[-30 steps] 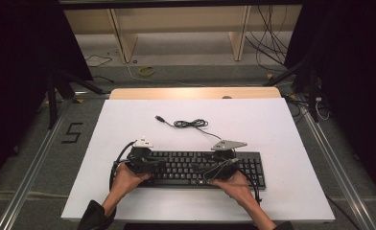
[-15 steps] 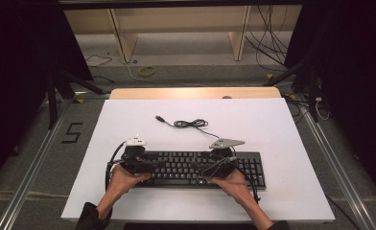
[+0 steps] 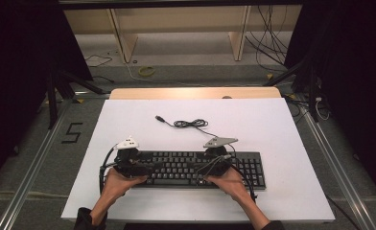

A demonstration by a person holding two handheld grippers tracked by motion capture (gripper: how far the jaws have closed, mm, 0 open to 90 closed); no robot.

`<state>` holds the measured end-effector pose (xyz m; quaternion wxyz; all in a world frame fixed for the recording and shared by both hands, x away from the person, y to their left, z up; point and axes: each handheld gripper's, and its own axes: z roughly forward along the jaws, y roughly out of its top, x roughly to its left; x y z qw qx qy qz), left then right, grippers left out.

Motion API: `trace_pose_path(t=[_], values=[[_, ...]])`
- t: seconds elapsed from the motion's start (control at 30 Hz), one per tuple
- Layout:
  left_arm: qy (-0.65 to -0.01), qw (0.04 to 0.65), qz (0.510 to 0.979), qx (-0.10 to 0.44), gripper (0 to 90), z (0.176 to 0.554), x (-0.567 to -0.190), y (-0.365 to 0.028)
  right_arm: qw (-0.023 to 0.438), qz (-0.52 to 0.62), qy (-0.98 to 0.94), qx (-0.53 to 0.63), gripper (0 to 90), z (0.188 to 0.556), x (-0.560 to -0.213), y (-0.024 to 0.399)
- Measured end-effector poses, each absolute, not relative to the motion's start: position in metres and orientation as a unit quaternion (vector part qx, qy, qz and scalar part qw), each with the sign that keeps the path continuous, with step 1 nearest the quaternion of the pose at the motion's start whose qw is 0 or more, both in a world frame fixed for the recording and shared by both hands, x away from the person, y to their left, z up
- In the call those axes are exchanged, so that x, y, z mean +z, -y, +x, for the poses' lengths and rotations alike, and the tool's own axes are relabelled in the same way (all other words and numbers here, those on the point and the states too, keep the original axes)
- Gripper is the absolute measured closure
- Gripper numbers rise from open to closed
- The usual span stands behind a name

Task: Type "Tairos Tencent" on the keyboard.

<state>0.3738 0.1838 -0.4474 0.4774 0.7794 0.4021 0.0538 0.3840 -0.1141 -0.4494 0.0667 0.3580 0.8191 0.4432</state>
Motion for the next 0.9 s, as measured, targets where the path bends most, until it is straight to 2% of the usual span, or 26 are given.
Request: trace_pose_path(t=[0.63, 0.9], values=[[-0.407, 0.487, 0.771, 0.059, 31.6, 0.367, -0.452, -0.199, 0.069, 0.353, -0.843, 0.401, 88.0, 0.394, -0.462, 0.097], [-0.408, 0.491, 0.768, 0.06, 31.7, 0.364, -0.453, -0.203, 0.066, 0.352, -0.852, 0.382, 90.0, 0.396, -0.468, 0.095]])
